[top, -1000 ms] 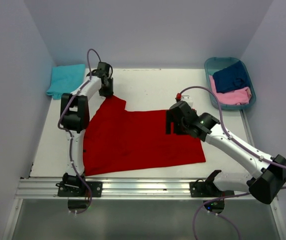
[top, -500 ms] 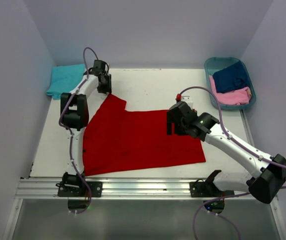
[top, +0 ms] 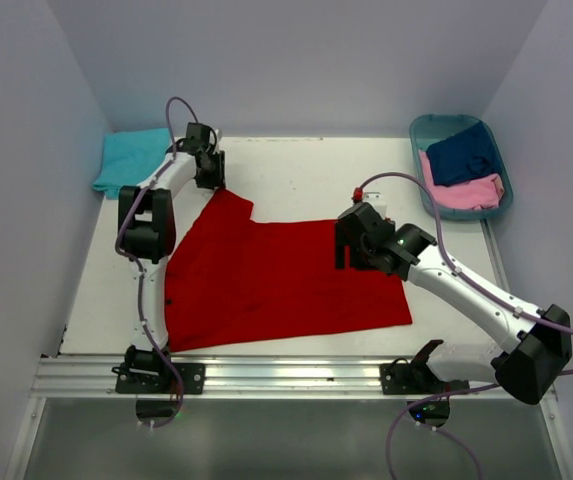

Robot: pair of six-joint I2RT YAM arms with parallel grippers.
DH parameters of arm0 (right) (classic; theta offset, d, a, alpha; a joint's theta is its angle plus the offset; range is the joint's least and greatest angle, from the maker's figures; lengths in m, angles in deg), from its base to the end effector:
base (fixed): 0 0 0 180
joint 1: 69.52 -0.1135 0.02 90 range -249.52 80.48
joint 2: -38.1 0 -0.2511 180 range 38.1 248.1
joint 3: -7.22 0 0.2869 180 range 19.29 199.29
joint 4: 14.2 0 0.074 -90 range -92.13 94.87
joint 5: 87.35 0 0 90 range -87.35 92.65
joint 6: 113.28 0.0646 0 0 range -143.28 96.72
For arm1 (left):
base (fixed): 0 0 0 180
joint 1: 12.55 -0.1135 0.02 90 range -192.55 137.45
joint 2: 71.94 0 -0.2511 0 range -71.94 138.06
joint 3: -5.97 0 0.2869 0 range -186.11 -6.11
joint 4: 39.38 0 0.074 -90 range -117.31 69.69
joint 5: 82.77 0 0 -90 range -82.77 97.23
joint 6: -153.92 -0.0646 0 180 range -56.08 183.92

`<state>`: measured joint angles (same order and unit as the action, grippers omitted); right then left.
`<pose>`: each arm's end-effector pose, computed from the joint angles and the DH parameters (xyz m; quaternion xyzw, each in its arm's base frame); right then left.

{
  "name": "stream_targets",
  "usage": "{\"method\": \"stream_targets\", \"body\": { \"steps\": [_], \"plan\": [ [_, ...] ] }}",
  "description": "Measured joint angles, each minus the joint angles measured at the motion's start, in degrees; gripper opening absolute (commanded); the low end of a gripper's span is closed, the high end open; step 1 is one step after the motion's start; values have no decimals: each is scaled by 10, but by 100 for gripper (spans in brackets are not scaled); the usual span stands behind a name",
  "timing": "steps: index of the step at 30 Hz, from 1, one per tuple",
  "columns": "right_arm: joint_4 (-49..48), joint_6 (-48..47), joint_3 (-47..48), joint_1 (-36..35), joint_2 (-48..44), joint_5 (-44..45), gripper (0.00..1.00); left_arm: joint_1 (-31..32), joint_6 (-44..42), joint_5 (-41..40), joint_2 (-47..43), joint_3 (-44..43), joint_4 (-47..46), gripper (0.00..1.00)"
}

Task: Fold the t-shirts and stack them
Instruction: Grap the side of the flattened tshirt furthest away from the robot with both arms

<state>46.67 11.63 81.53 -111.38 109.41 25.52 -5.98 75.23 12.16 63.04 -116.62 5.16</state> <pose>0.2380 0.1795 0.2533 -0.0023 0.9435 0.0191 0.3309 0.5489 -0.0688 0.1136 -0.0274 0.9574 -0.0849 0.2745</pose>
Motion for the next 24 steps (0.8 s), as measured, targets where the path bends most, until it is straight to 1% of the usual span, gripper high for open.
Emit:
{"method": "stream_targets", "body": {
  "steps": [5, 7, 8, 11, 12, 14, 15, 17, 18, 20, 21, 22, 24],
  "plan": [
    [0, 0, 0, 2, 0, 1, 79, 0, 0, 0, 0, 0, 1, 41],
    [0, 0, 0, 3, 0, 1, 77, 0, -2, 0, 0, 0, 2, 31],
    [0, 0, 0, 3, 0, 1, 75, 0, -3, 0, 0, 0, 2, 20],
    [0, 0, 0, 4, 0, 2, 68, -1, -5, 4, 0, 2, 5, 0],
    [0, 0, 0, 5, 0, 2, 64, -1, -5, 6, 0, 2, 6, 0],
    [0, 0, 0, 7, 0, 3, 61, -1, -6, 9, 0, 3, 5, 0],
    [0, 0, 0, 9, 0, 4, 54, -1, -6, 9, 0, 4, 5, 0],
    [0, 2, -1, 16, 0, 8, 47, -1, -6, 9, 0, 5, 4, 0],
    [0, 4, -1, 22, 1, 14, 37, -1, -5, 9, -2, 6, 3, 0],
    [-1, 7, -1, 40, 8, 21, 22, -1, -4, 10, -7, 14, 1, 0],
    [-3, 9, -2, 56, 14, 22, 5, -1, -2, 10, -12, 21, 0, 0],
    [-8, 6, -2, 77, 24, 23, 0, -1, 0, 11, -19, 31, 2, 0],
    [-24, 9, -2, 121, 53, 29, 0, -1, 3, 11, -36, 55, 5, 0]
  ]
}}
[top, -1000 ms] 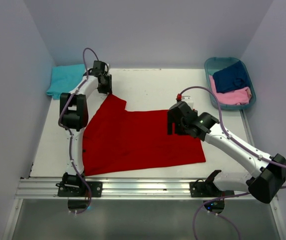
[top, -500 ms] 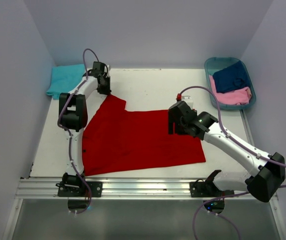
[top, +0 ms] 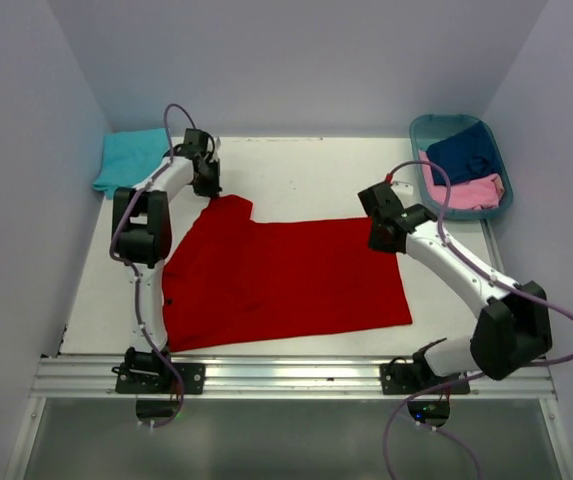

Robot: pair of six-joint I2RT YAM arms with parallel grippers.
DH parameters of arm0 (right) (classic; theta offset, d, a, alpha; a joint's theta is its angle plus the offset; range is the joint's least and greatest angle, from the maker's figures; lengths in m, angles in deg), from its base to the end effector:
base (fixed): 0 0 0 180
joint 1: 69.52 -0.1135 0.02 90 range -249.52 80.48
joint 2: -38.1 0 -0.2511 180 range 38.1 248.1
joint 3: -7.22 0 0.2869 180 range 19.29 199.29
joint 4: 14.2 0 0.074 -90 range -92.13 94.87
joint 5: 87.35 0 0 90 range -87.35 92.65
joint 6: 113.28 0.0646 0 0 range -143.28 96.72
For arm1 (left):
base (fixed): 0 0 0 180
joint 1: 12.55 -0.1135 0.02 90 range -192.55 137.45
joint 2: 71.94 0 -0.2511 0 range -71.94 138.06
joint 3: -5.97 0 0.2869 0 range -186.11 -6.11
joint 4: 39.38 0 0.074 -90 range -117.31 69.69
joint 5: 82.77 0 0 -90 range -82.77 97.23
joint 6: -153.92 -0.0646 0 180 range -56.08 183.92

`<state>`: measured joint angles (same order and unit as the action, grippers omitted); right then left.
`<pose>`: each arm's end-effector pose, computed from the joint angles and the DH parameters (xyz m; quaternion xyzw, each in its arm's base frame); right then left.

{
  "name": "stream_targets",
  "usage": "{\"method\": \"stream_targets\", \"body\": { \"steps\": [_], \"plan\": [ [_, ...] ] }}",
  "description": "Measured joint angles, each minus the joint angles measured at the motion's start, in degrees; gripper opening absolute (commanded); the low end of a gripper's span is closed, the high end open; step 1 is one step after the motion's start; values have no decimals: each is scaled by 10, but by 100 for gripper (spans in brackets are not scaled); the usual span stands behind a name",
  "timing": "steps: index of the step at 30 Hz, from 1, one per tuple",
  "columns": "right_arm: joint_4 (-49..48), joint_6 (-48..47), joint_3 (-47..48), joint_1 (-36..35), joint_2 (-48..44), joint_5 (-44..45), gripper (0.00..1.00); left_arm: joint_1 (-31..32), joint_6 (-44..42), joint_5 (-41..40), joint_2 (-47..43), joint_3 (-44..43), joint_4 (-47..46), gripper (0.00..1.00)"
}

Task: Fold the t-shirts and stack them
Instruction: Grap the side of the flattened tshirt furthest away from the robot with both arms

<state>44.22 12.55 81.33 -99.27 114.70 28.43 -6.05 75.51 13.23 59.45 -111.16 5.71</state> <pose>0.2854 0.1308 0.2298 0.1060 0.9393 -0.0489 0.3227 0.5304 -0.0672 0.1123 -0.0289 0.9628 -0.0913 0.2527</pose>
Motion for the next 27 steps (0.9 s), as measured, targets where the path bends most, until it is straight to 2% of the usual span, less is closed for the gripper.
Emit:
{"method": "stream_targets", "body": {
  "steps": [3, 4, 5, 6, 9, 18, 27],
  "plan": [
    [-18, -5, 16, 61, 78, 5, 0, 0, 9, 0, -26, 33, 11, 0],
    [-22, -7, 28, 72, 104, 5, 3, 0, 10, 0, -35, 40, 14, 0],
    [-24, -9, 48, 83, 139, 7, 14, 0, 13, 1, -46, 49, 18, 0],
    [-30, -9, 72, 93, 174, 7, 41, 0, 14, 2, -57, 55, 23, 0],
    [-48, -17, 136, 114, 256, -2, 53, 0, 16, 7, -95, 70, 28, 0],
    [-66, -31, 269, 147, 368, -15, 52, 0, 26, 30, -157, 75, 29, 0],
    [-62, -34, 306, 193, 422, -17, 52, 7, 28, 43, -157, 93, 40, 0]
  ]
}}
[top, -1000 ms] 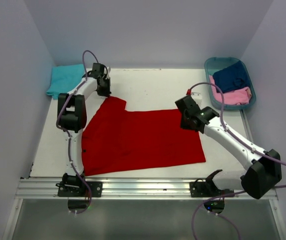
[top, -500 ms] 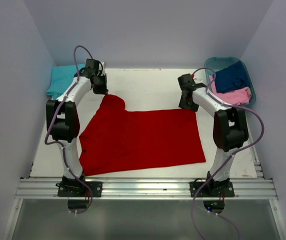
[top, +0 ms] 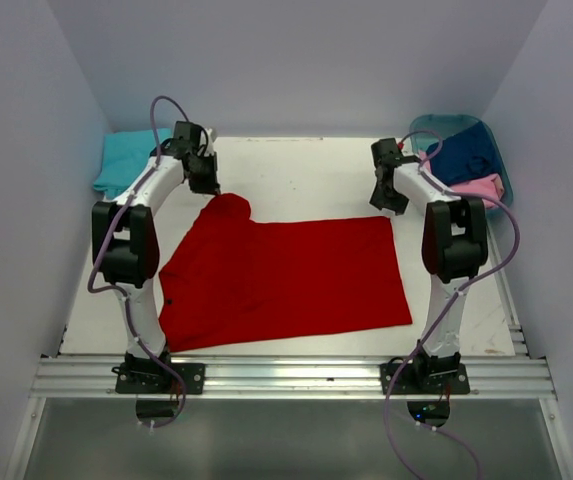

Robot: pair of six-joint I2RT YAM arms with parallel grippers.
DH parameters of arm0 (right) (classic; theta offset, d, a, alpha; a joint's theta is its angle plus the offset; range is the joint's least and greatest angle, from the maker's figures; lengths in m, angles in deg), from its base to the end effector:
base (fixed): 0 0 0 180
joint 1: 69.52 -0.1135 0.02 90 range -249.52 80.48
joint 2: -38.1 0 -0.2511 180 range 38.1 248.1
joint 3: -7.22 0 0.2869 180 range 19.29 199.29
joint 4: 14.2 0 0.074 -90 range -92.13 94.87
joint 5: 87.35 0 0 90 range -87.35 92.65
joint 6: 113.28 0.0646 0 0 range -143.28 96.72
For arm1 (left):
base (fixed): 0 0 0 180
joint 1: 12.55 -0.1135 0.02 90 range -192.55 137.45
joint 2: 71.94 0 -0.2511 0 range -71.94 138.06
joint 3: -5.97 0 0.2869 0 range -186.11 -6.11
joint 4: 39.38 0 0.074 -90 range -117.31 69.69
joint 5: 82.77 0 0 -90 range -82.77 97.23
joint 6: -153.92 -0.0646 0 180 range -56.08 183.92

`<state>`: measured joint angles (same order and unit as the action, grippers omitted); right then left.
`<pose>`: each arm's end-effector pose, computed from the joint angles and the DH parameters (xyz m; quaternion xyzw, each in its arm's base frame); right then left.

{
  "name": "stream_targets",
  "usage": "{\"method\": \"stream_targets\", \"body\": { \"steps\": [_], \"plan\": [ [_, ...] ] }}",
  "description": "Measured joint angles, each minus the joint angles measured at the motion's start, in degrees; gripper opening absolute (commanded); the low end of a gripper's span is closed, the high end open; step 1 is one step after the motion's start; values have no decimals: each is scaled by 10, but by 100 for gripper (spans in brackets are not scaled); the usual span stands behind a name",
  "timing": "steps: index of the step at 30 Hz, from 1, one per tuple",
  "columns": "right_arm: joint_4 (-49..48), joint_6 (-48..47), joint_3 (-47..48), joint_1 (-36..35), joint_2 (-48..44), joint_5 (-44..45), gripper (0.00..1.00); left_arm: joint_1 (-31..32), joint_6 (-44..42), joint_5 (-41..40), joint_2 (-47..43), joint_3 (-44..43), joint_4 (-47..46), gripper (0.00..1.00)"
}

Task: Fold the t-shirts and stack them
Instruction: Grap the side of the flattened tshirt furthest away from the robot with both arms

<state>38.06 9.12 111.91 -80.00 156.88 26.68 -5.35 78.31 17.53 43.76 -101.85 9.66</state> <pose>0.4694 0.0601 0.1419 0.2239 0.9318 -0.1164 0.2610 0.4829 -0.0726 0.1852 -0.0344 0.9545 -0.1376 0.2624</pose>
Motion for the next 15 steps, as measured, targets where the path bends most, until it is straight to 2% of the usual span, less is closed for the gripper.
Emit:
{"method": "stream_targets", "body": {
  "steps": [7, 13, 15],
  "plan": [
    [3, 2, -4, 12, 9, -14, 51, 1, 0, 0, 0, 4, 2, 0],
    [-10, 8, -46, 11, 7, -29, 49, 1, 0, 0, 0, 4, 2, 0],
    [-17, 11, -54, 11, 4, -31, 46, 1, 0, 0, 0, 4, 3, 0]
  ]
}}
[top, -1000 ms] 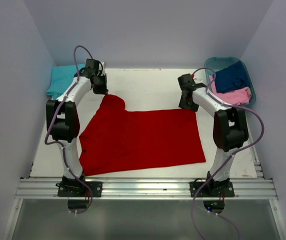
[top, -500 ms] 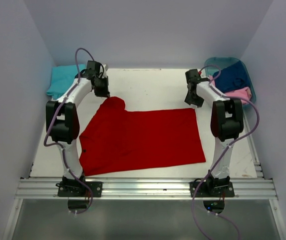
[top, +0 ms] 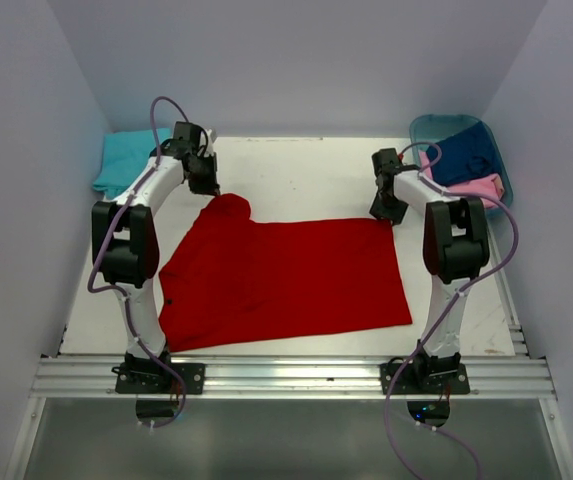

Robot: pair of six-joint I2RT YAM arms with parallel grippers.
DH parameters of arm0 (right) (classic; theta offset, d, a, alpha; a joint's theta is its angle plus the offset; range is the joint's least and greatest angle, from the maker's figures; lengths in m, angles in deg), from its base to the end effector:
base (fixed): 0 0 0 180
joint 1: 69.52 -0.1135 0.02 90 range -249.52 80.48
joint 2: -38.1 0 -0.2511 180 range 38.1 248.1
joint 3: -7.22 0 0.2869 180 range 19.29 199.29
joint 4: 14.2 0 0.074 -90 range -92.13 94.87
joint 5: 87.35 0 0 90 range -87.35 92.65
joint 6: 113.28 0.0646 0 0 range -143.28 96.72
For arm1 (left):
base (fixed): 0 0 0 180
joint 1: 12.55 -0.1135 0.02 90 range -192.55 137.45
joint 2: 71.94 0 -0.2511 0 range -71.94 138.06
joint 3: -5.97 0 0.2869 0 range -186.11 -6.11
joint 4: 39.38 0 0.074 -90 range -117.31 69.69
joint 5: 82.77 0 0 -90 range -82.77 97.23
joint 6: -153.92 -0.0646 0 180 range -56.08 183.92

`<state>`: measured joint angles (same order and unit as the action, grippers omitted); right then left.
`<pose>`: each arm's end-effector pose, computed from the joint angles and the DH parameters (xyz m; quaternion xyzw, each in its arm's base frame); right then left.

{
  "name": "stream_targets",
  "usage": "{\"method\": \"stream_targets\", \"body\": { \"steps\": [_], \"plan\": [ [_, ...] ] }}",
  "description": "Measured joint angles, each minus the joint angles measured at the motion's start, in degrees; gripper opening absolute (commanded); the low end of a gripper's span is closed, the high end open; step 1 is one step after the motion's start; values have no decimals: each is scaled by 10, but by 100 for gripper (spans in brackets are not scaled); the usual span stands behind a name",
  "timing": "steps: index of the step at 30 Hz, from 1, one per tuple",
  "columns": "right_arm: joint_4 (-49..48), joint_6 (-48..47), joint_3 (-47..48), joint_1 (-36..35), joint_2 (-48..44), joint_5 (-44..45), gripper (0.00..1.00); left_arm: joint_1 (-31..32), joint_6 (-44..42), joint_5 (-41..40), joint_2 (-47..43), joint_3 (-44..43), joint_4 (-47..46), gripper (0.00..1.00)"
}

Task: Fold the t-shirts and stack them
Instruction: Grap the side of the flattened tshirt furthest away from the robot with both arms

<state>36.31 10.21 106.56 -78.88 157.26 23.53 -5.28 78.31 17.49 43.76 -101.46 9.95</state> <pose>0.4551 0.0517 0.1090 0.2328 0.9411 -0.1048 0.2216 0.4812 -0.0730 0.1823 -0.0345 0.9562 -0.1365 0.2568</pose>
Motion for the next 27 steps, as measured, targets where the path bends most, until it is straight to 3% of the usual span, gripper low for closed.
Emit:
{"method": "stream_targets", "body": {
  "steps": [6, 14, 27],
  "plan": [
    [-20, 3, -10, 0, -5, -11, 31, 0, 0, 0, 0, 0, 2, 0],
    [-20, -2, -7, 0, -3, -13, 1, 0, 0, -2, 0, 0, 2, 0],
    [7, -29, 10, 0, -20, 20, 0, 0, 0, -20, -36, 0, 6, 0]
  ]
}}
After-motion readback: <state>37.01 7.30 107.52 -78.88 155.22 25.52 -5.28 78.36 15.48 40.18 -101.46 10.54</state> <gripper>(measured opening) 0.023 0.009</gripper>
